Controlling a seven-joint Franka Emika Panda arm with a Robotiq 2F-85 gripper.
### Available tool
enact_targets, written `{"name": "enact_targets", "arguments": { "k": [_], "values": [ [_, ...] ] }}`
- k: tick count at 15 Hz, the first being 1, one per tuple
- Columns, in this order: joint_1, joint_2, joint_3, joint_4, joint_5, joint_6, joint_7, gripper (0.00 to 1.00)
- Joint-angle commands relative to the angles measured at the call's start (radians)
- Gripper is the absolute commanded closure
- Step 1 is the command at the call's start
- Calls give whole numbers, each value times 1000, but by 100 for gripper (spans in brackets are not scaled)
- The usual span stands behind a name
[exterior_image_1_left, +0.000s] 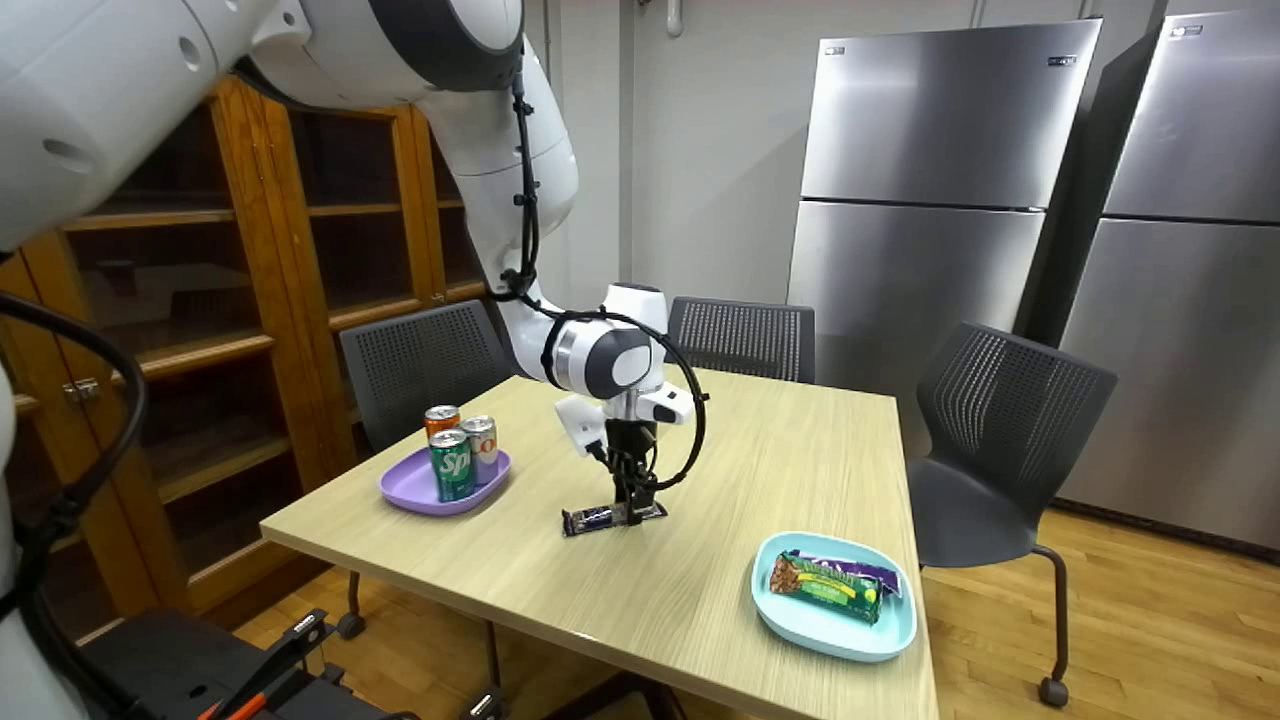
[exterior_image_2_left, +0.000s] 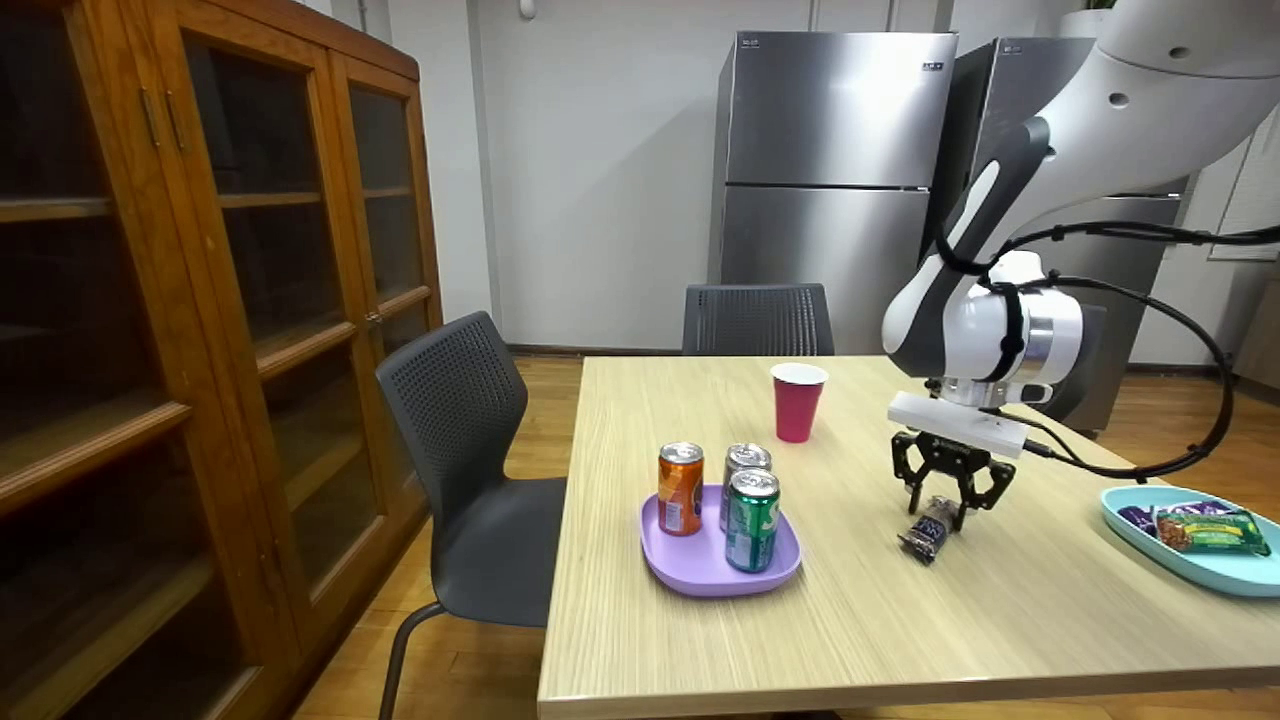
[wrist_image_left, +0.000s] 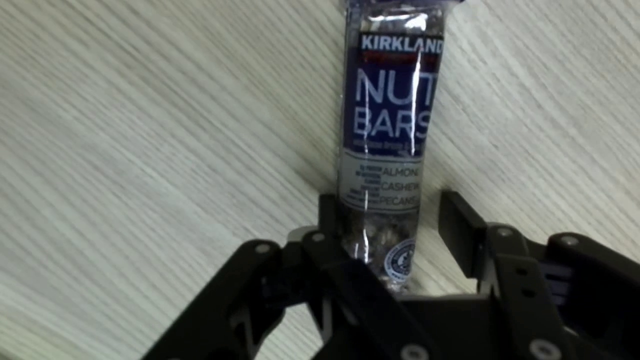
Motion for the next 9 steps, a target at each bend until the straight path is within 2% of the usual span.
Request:
{"name": "enact_targets", "arguments": {
  "k": [1,3,9],
  "values": [
    [-12,-22,14,-14,24,1,-39,75],
    [-6,-25,9,-12,20,-2,-37,90],
    [21,-67,-29,-34,4,18,-7,92]
  ]
}}
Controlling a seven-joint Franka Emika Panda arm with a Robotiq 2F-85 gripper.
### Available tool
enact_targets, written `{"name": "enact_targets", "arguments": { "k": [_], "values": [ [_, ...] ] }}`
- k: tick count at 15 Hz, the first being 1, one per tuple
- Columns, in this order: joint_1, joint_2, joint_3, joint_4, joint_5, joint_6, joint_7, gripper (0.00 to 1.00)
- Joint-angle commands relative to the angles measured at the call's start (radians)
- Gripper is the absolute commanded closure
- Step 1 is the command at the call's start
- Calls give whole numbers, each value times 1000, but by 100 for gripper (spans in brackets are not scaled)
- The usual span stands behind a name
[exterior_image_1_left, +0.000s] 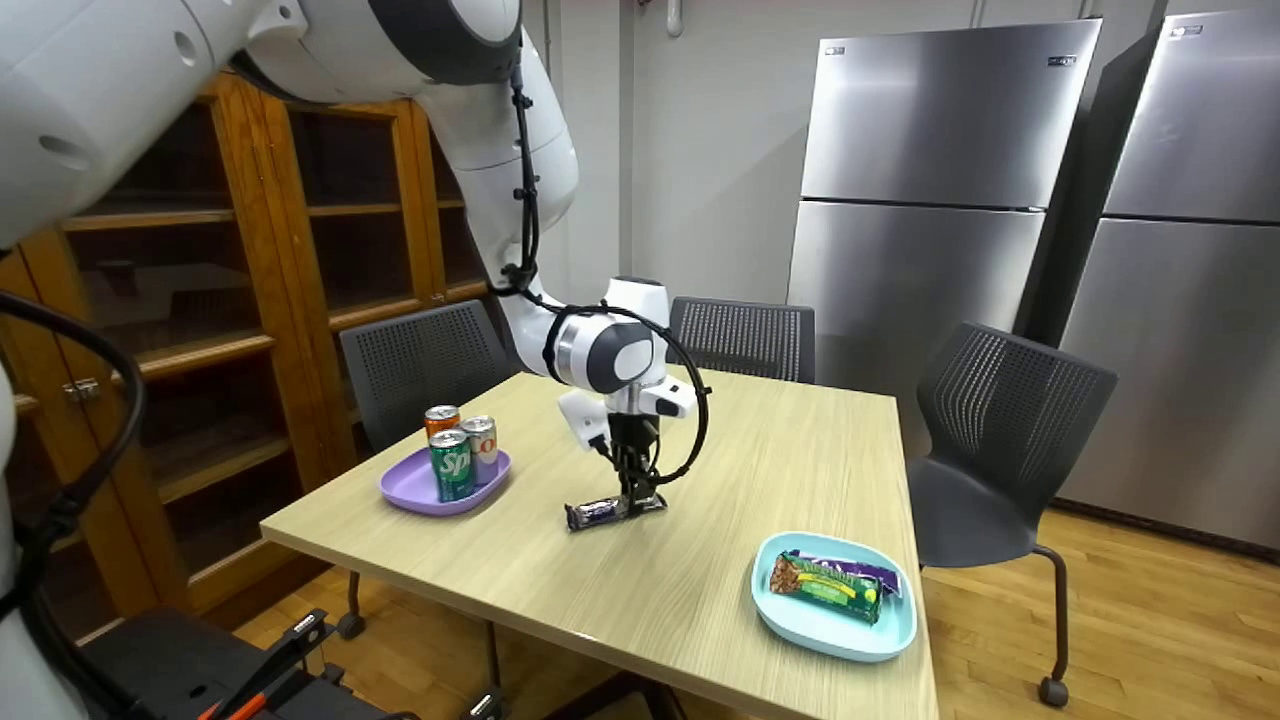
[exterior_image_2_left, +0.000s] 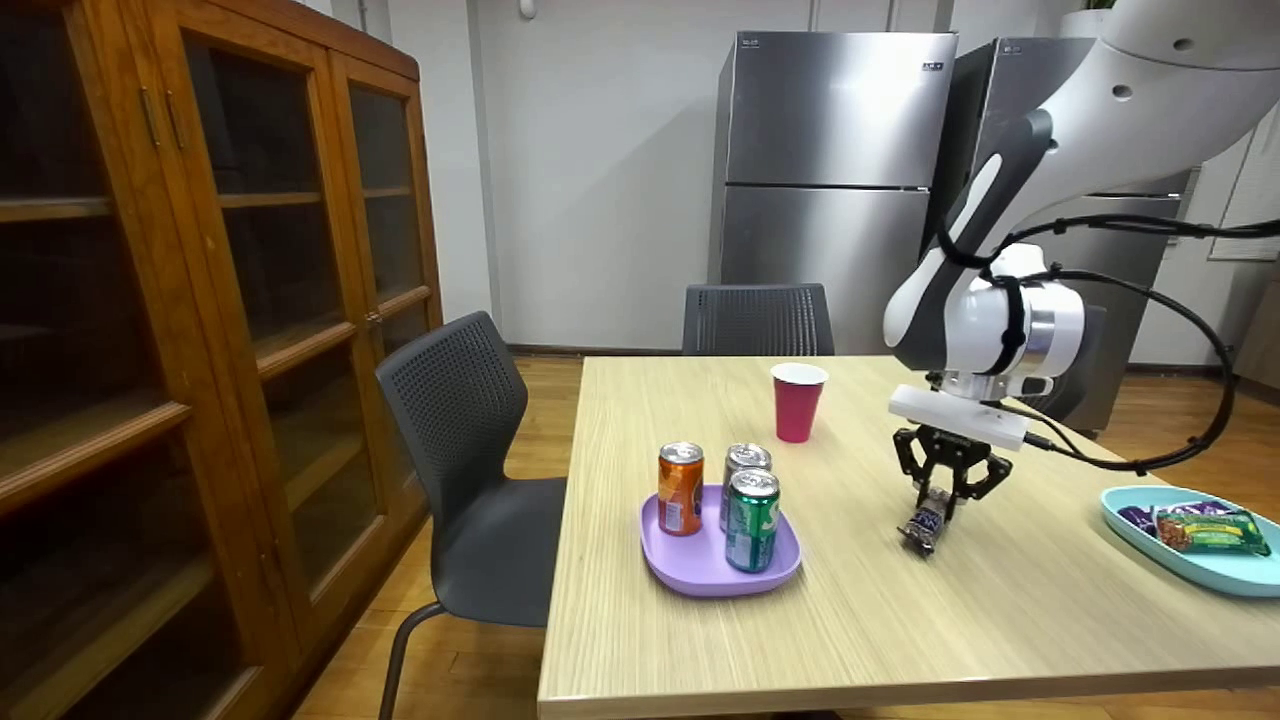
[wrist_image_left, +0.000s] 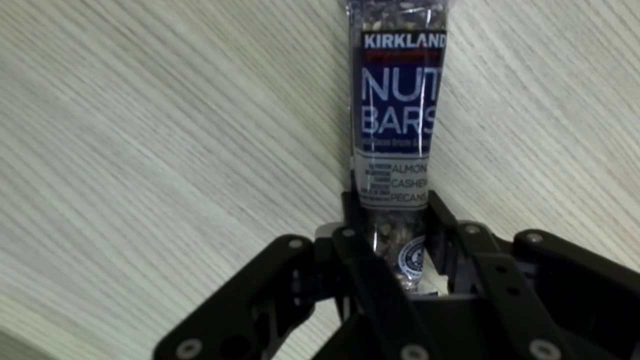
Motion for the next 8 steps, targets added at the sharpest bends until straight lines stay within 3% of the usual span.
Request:
{"name": "enact_targets", "arguments": {
  "k": [1,8],
  "values": [
    [21,-65,-32,-39,3,19,-1,92],
    [0,-114,-114,-45,1,38,18,92]
  ]
}}
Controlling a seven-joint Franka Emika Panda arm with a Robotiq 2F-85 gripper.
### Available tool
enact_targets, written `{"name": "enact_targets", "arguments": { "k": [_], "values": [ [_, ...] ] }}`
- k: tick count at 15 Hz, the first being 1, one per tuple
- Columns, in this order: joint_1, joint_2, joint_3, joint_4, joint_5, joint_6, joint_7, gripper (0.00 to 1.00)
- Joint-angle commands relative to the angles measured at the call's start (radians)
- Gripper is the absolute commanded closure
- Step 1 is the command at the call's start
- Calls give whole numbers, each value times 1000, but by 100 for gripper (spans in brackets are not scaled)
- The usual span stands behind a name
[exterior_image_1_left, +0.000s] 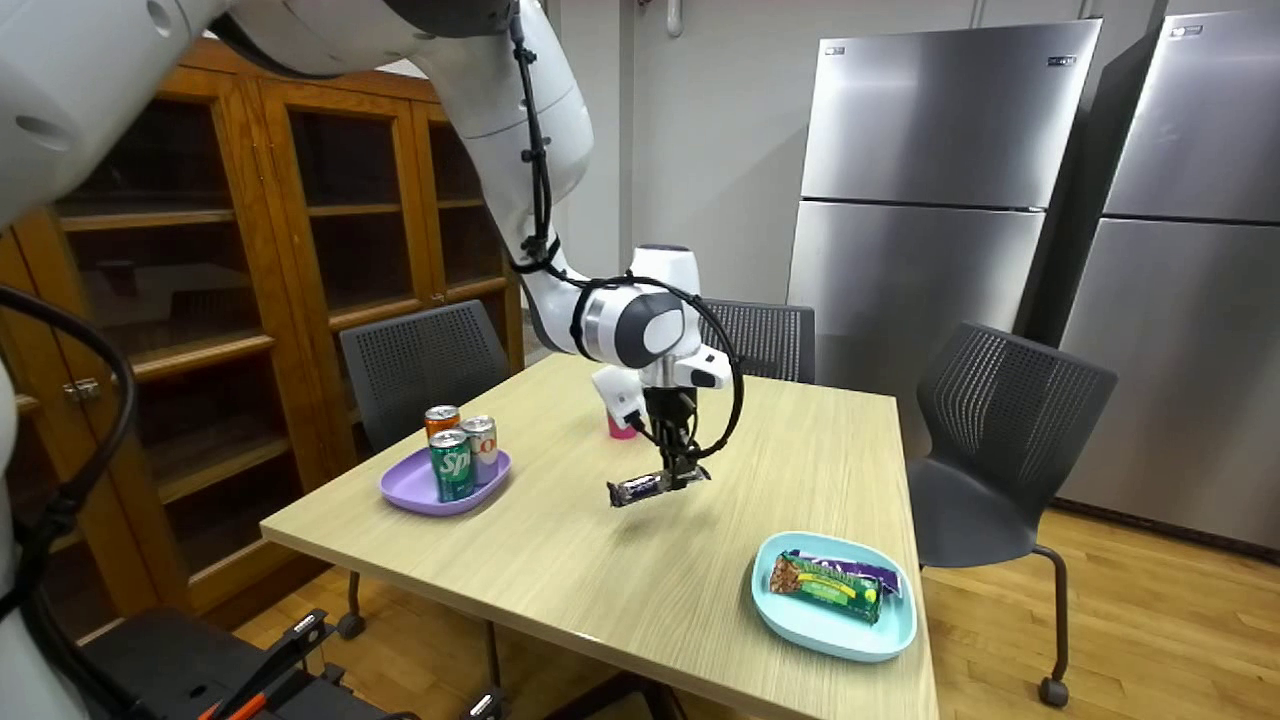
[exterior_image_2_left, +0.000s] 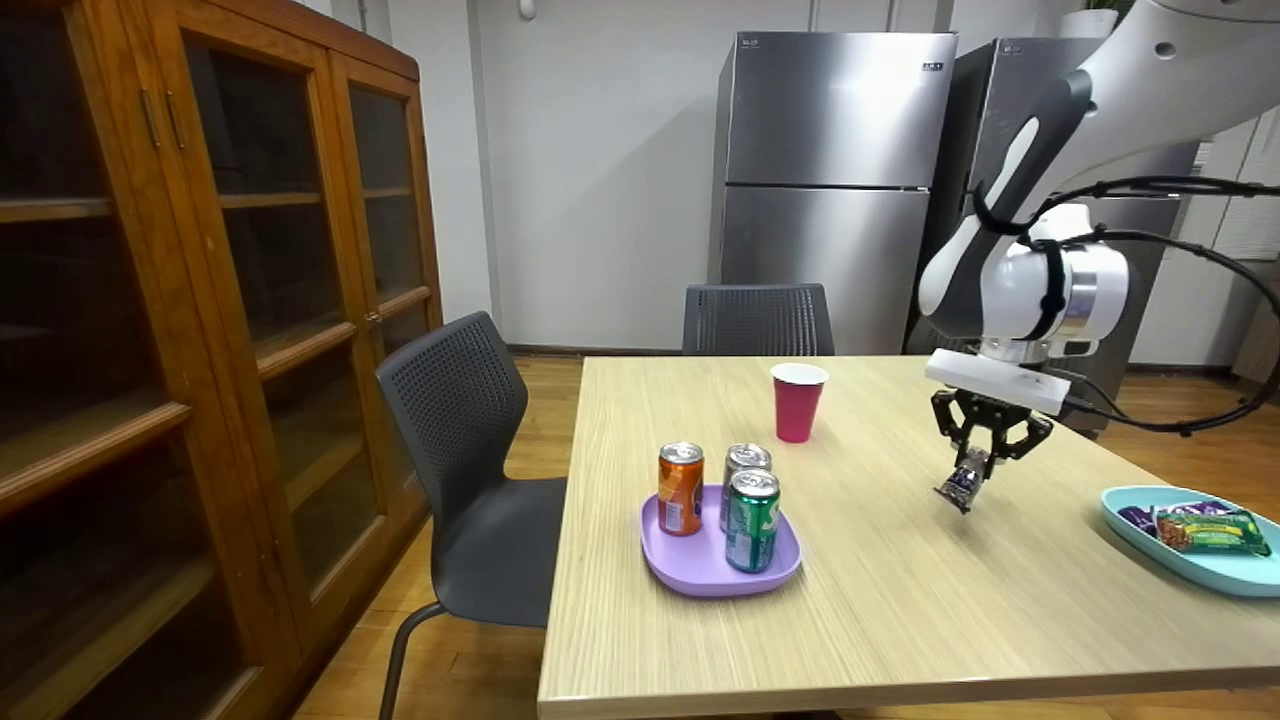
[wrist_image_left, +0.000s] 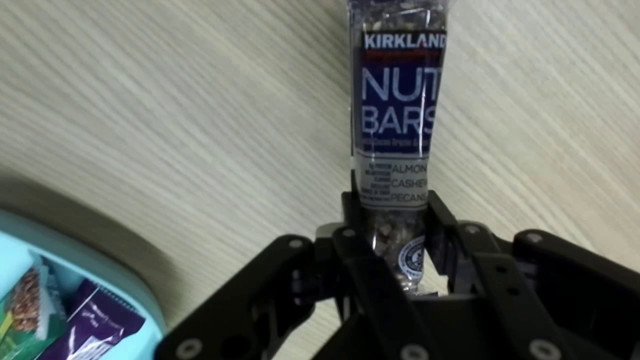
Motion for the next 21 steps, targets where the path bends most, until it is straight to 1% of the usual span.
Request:
{"name": "enact_targets", "arguments": {
  "k": [1,6,9,16,21],
  "values": [
    [-9,-53,-47,-37,0,11,18,92],
    [-27,-66,-129,-29,-5,0,51,92],
    [-46,-62,-164,-21,4,-6,82,92],
    [-104,-48,-197,-7,12,-14,167,92],
    [-140,-42,-195,-4,20,-11,221,92]
  ]
}}
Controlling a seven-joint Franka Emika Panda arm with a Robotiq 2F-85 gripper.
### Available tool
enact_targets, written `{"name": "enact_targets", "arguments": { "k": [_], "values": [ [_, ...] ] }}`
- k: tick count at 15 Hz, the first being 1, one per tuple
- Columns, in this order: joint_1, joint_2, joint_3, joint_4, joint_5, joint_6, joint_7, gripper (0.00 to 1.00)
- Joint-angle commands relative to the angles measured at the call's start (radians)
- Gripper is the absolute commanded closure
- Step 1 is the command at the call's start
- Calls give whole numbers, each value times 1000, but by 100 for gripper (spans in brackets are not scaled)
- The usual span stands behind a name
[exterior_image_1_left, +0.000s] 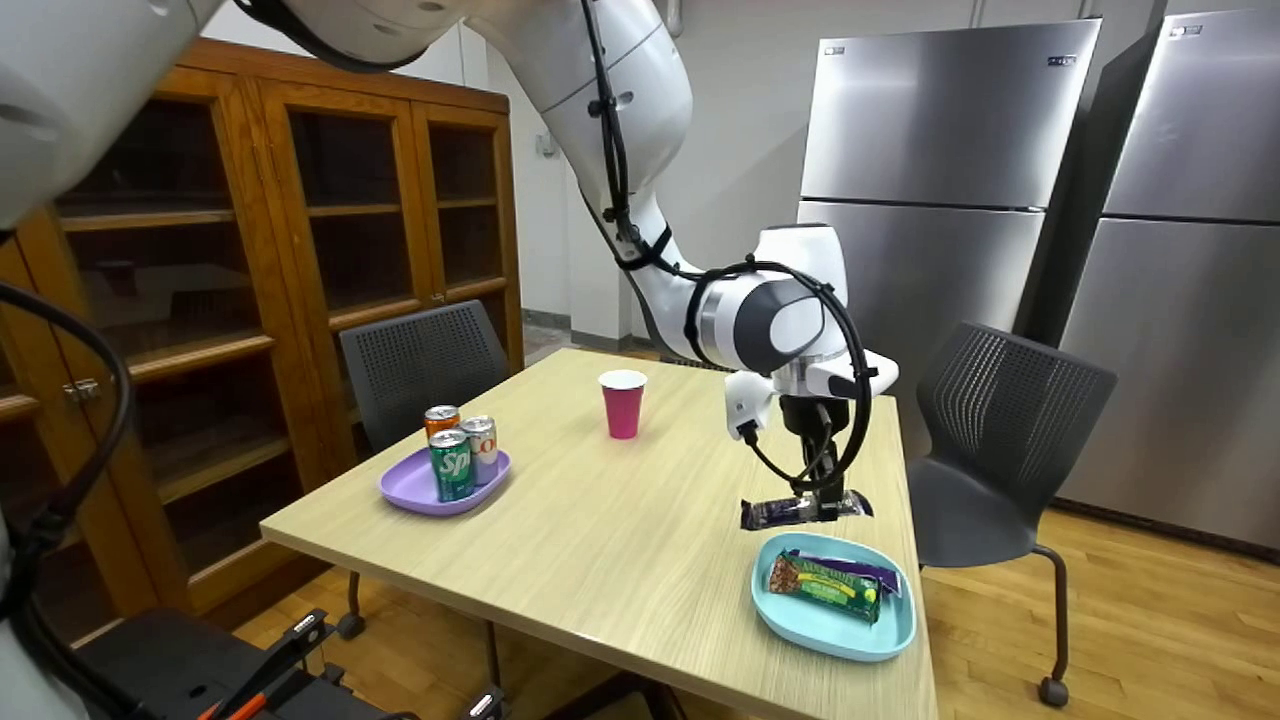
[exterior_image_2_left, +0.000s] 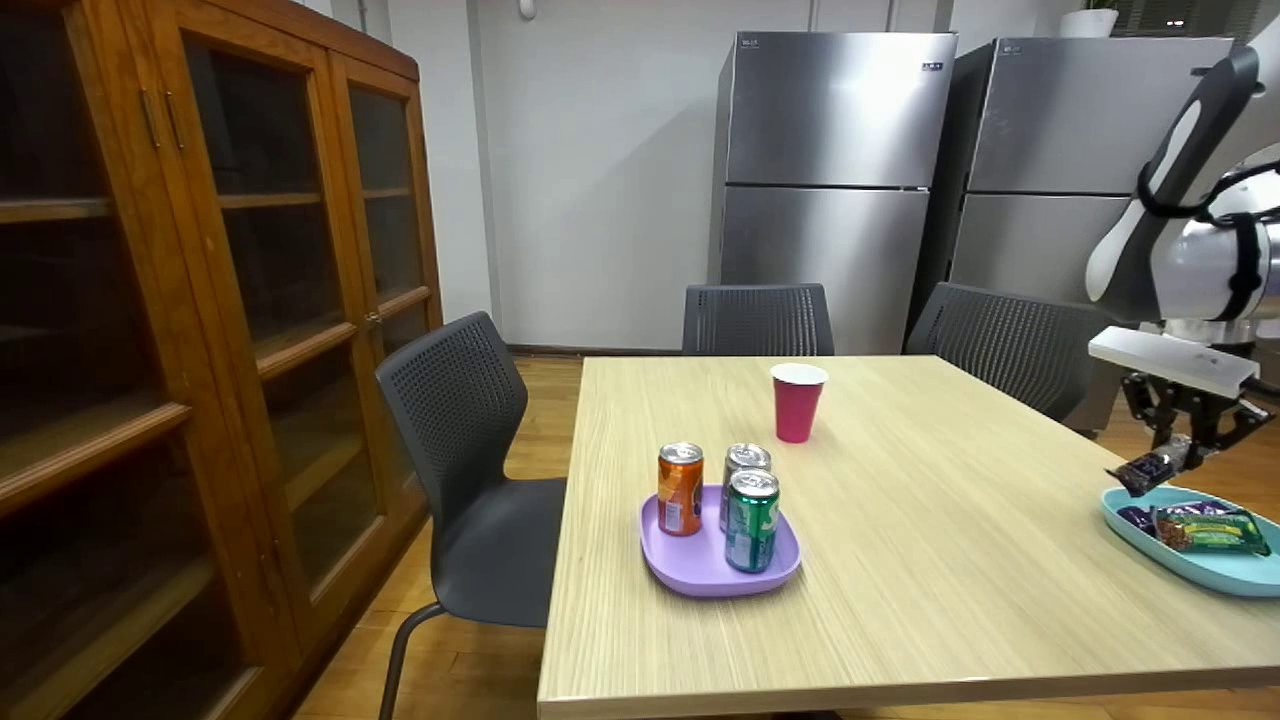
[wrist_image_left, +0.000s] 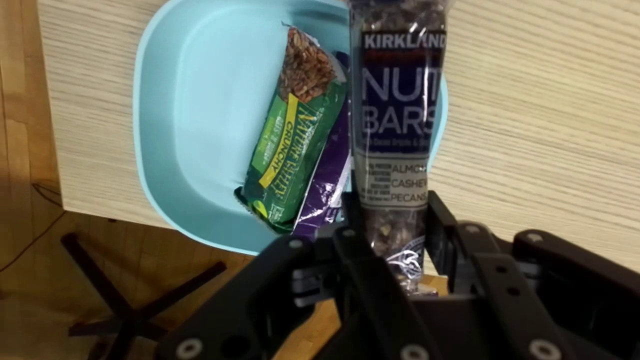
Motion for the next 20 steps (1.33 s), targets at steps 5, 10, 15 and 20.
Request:
{"name": "enact_targets", "arguments": {
  "k": [5,10,15,20],
  "values": [
    [-47,-1,16,3,43,-11,74,92],
    [-72,20,22,28,50,-26,89,92],
    [-103,53,37,63,71,-33,93,92],
    [-135,81,53,80,104,-42,89,92]
  ]
}}
